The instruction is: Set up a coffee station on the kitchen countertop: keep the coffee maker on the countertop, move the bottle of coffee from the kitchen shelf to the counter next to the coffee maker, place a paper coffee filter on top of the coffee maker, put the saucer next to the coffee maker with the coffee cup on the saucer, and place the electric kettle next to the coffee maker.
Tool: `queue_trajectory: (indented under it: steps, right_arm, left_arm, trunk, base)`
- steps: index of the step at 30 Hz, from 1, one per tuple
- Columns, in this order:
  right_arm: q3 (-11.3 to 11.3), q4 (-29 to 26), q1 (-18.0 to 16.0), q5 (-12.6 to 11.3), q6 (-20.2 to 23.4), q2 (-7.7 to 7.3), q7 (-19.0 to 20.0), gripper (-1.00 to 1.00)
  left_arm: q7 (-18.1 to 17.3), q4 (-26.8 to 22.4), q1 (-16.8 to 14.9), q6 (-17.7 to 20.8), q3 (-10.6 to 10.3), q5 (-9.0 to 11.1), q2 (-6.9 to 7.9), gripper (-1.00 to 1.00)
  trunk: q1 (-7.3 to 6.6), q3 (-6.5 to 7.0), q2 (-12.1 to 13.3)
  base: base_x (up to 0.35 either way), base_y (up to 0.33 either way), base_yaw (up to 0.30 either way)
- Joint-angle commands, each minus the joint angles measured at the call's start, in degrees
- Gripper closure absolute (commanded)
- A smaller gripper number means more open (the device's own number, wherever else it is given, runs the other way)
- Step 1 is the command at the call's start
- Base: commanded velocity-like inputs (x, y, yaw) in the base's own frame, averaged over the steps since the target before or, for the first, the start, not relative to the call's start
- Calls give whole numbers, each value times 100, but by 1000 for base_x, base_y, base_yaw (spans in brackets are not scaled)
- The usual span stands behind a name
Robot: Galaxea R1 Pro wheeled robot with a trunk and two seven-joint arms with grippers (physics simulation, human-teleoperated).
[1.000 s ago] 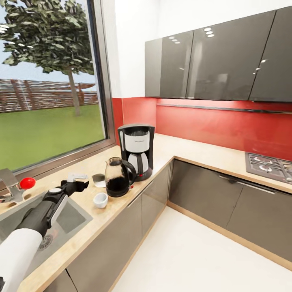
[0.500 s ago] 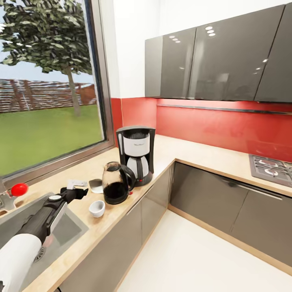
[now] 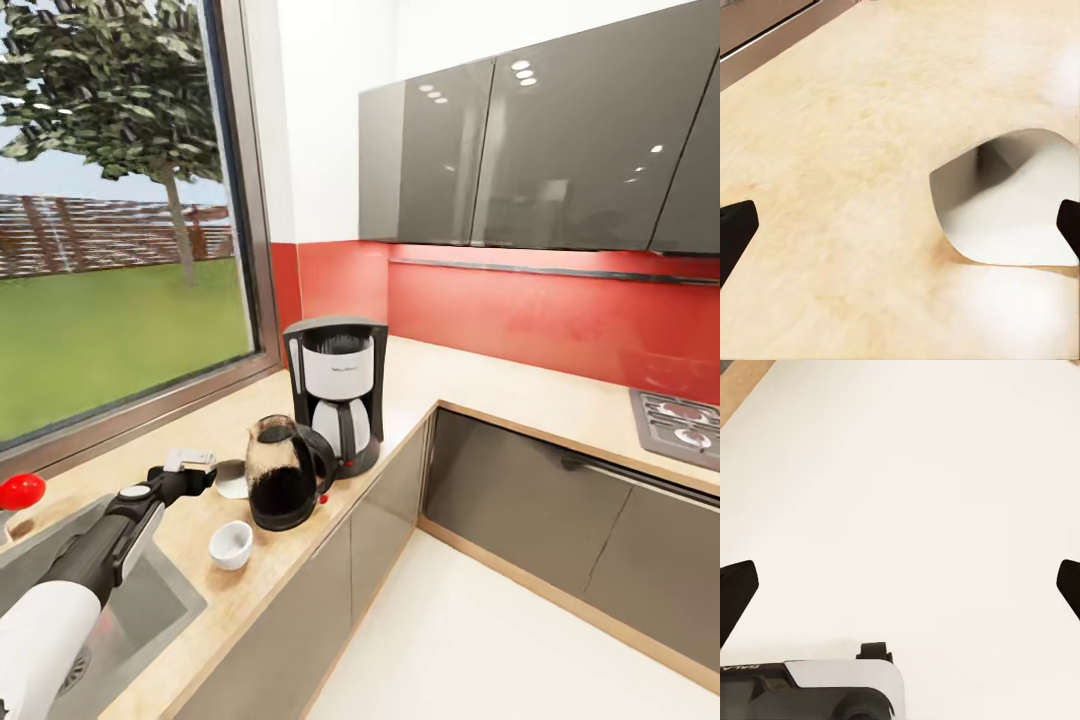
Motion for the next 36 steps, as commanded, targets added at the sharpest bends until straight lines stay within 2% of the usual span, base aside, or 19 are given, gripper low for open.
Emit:
queue_trajectory:
  steps: [1,12,14,22,28,36]
  right_arm:
    - [-8,-3,-2,4,-13,1,-2,-100]
    - [-8,-3,-2,4,-13,1,-2,-100]
    - [-8,-3,-2,4,-13,1,-2,-100]
    - [-8,-4,-2,4,-13,-5,-2,-100]
    - [-8,-4,-2,4,-13,-6,-2,-100]
    - [-10,-3,-2,4,-13,-4,-2,-100]
  left_arm:
    - [4,-8,-1,33,-18,38,7,-100]
    - [7,6,90,33,-25,34,8,-100]
    - [7,1,253,33,-26,30,7,-100]
    - [7,0,564,33,-26,31,7,-100]
    - [7,-3,610,33,-26,34,7,-100]
    - [7,0,648,33,-26,29,7,-100]
  trunk:
    - [5,-12,-11]
    - [5,-12,-11]
    - [5,-12,-11]
    - [5,-12,-11]
    - [5,-12,-11]
    - [5,-12,-11]
  base:
    - [134,21,0]
    - [134,2,0]
    - [33,0,0]
    - [2,0,0]
    - [28,0,0]
    - [191,0,0]
